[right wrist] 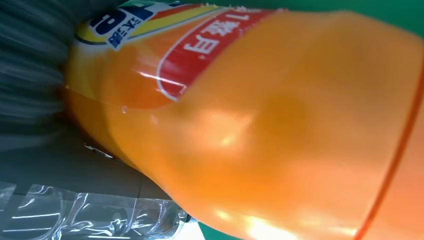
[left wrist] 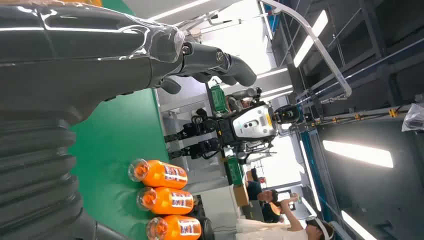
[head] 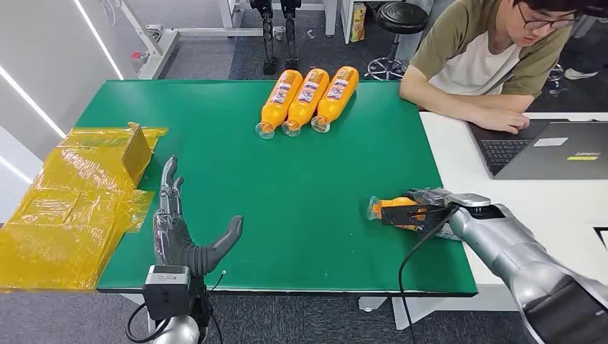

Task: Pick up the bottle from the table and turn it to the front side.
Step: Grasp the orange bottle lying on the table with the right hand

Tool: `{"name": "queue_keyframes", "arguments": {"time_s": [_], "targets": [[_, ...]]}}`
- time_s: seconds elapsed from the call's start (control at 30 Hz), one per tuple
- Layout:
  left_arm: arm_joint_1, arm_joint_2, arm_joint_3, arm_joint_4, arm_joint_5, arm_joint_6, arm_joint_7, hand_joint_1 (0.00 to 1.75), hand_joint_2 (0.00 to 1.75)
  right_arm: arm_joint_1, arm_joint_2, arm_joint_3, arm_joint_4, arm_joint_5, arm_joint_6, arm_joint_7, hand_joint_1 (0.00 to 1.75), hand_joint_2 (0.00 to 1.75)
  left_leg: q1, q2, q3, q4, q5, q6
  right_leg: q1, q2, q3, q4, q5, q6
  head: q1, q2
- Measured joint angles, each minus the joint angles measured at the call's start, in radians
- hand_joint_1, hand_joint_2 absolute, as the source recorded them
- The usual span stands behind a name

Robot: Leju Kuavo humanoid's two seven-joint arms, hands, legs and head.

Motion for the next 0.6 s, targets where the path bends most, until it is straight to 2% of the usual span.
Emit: {"name": "queue_keyframes", "arguments": {"time_s": [0.07,0.23,0.43,0.5,0.6], "targets": [[0.0,0.0,0.0,0.0,0.002,0.004,0.0,0.0,1.75,-0.001,0.002,0.0,0.0,0.012,-0.028,-0.004,1.75,1.75,0.0,0.0,0.0,0.0,0.0,0.0,0.0,0.0,0.0,0.0,0.0,0.0,0.0,0.0],[0.004,0.002,0.0,-0.006,-0.003,-0.006,0.009,0.0,1.75,0.008,0.021,0.002,0.0,0.054,-0.168,0.003,1.75,1.75,0.0,0.002,0.0,0.0,0.0,0.0,0.0,0.002,0.0,0.0,0.001,0.0,0.0,0.0],[0.022,0.009,0.002,-0.038,-0.028,-0.04,0.018,0.0,1.75,0.068,0.063,-0.023,-0.051,0.101,-0.369,0.033,1.75,1.75,0.0,0.004,0.0,-0.001,0.0,0.0,0.0,0.003,-0.002,0.001,0.001,0.0,0.0,0.0],[0.023,0.01,0.002,-0.04,-0.028,-0.039,0.011,0.0,1.75,0.098,0.085,-0.05,-0.078,0.125,-0.453,0.035,1.75,1.75,0.0,0.004,-0.001,-0.001,0.0,-0.001,0.001,0.003,-0.002,0.001,0.001,0.0,0.0,0.0],[0.02,0.01,0.002,-0.037,-0.012,-0.026,-0.016,0.0,1.75,0.163,0.133,-0.116,-0.131,0.138,-0.654,0.025,1.75,1.75,0.001,0.003,-0.002,-0.002,0.001,-0.002,0.001,0.003,-0.004,0.002,0.001,-0.001,0.0,0.0]]}}
